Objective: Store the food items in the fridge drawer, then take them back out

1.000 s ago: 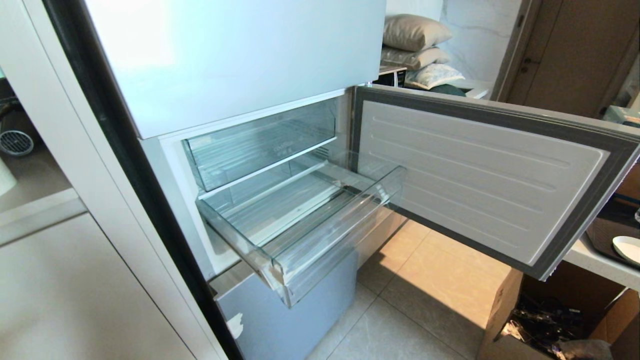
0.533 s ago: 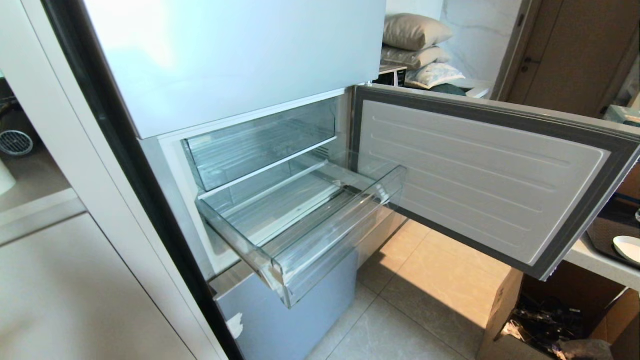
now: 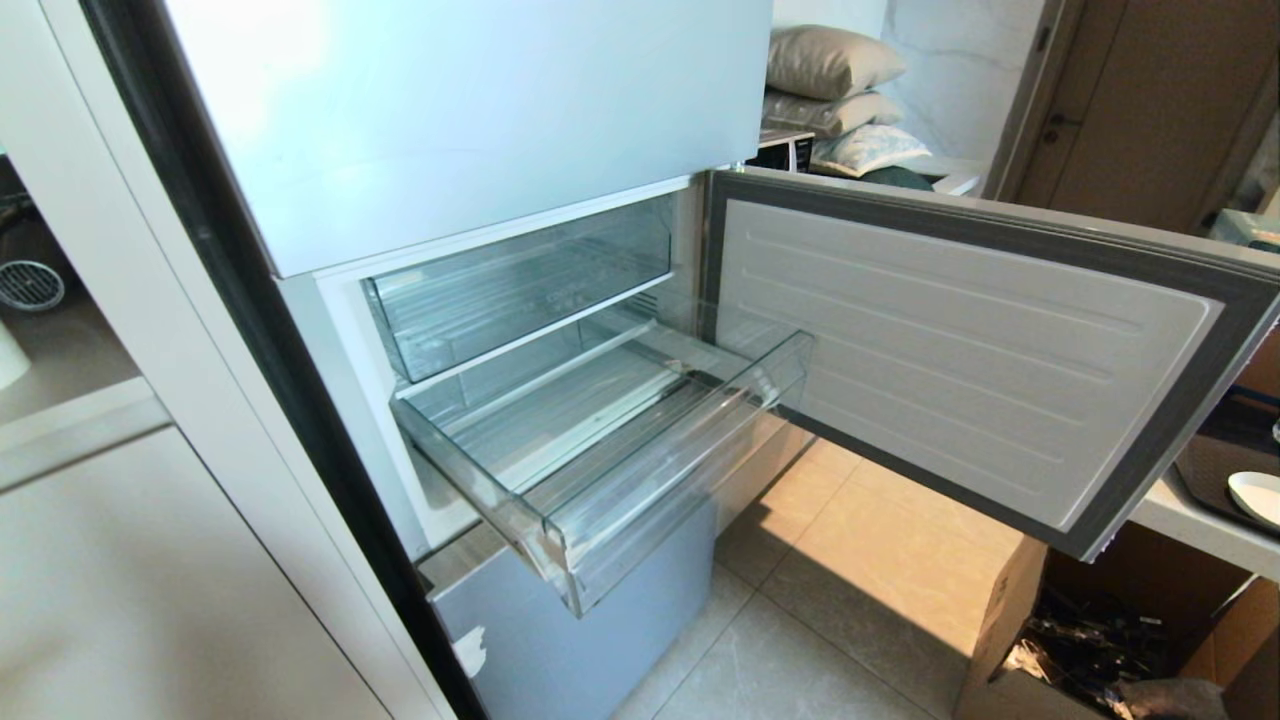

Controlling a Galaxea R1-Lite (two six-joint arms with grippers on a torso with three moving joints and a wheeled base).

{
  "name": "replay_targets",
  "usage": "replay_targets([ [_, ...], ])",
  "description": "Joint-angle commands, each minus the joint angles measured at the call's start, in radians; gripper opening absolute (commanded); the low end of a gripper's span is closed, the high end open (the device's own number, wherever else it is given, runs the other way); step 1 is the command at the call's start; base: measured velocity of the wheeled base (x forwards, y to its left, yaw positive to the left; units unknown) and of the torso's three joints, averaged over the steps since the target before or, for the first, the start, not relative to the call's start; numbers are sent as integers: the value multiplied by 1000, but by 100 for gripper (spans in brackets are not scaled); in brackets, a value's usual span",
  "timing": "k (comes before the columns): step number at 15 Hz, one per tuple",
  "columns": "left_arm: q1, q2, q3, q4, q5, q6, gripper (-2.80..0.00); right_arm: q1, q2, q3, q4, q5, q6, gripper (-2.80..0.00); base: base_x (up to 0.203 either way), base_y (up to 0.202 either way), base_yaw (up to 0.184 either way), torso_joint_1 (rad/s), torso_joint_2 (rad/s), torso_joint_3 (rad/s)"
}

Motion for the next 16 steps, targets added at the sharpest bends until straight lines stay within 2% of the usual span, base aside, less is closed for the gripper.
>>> replay_targets([
  [1, 0, 1, 0, -1, 0, 0, -280, -13, 110, -91, 17, 1, 1, -280, 0, 0, 0, 0, 0, 0],
  [6, 0, 1, 0, 0, 0, 0, -280, -2, 303, -319, 123, 81, -31, -280, 0, 0, 0, 0, 0, 0],
  [10, 0, 1, 0, 0, 0, 0, -280, 14, 453, -524, 147, 97, -32, -280, 0, 0, 0, 0, 0, 0],
  [16, 0, 1, 0, -1, 0, 0, -280, 60, 513, -573, 148, 98, -34, -280, 0, 0, 0, 0, 0, 0],
])
